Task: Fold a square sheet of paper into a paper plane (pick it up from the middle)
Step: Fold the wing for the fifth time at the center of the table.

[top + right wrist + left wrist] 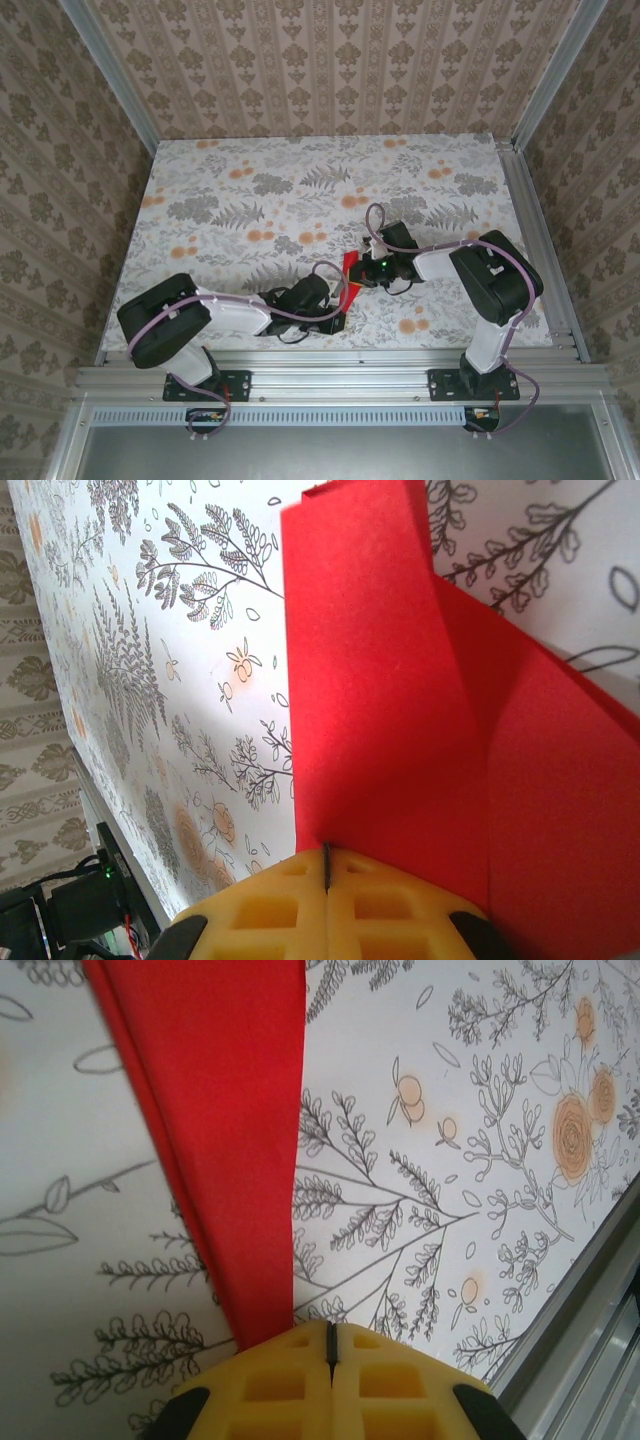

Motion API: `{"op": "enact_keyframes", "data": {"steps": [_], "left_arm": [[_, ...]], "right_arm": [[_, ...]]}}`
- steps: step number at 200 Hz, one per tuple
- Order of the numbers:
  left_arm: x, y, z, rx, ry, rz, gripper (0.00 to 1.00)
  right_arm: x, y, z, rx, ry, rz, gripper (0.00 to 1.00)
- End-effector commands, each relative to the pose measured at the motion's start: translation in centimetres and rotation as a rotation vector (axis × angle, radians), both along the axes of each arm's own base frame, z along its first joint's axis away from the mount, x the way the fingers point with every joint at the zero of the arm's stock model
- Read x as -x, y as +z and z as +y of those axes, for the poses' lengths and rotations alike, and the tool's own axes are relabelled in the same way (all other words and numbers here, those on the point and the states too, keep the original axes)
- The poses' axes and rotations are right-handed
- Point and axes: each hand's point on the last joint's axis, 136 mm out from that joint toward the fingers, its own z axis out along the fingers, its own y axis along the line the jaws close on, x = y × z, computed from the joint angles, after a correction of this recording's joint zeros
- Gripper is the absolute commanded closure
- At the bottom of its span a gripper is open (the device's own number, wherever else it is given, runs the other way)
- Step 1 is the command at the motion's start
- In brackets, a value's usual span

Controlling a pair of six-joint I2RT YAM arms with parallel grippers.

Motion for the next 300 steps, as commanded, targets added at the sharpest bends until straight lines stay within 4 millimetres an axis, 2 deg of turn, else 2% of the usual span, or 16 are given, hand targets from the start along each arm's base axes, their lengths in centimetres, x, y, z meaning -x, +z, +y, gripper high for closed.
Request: {"op": "enact_keyframes", "data": {"steps": [1, 33, 58, 80, 132, 172, 213, 235, 266, 300], "left_arm": [[3.2, -1.3, 2.2, -0.106, -0.069, 0.113, 0.99], [0.2, 3.0, 0.5, -0.002, -0.035, -0.003, 0.99], [-2.6, 5.9, 0.0, 0.084, 0.024, -0.082, 0.98], [-4.5, 6.8, -0.3, 0.114, 0.056, -0.113, 0.97], [-4.6, 3.5, -1.8, 0.079, 0.015, -0.055, 0.97], [-4.0, 0.6, -1.4, 0.003, -0.006, -0.024, 0.97], [-3.0, -2.4, 0.3, -0.126, -0.036, -0.012, 0.99], [-2.7, -3.6, 1.9, -0.214, -0.046, -0.022, 0.99], [-2.2, -5.0, 4.1, -0.305, -0.050, -0.040, 1.00], [-2.0, -5.4, 4.7, -0.336, -0.068, -0.053, 1.00]], "right_arm": [[3.7, -6.0, -4.4, 0.231, -0.065, 0.168, 0.99], [3.6, -5.5, -4.3, 0.223, -0.065, 0.161, 0.99], [3.5, -5.1, -3.8, 0.201, -0.062, 0.154, 0.99], [3.4, -4.6, -3.5, 0.189, -0.062, 0.147, 0.99], [3.3, -4.1, -3.3, 0.175, -0.066, 0.143, 0.99], [3.2, -3.7, -3.2, 0.162, -0.068, 0.136, 0.99], [2.7, -2.5, -2.9, 0.137, -0.080, 0.119, 0.93], [2.4, -1.2, -2.7, 0.114, -0.087, 0.097, 0.90], [1.9, 1.6, -2.4, 0.055, -0.100, 0.057, 0.81], [1.9, 4.6, -1.5, -0.072, -0.147, 0.036, 0.80]]}}
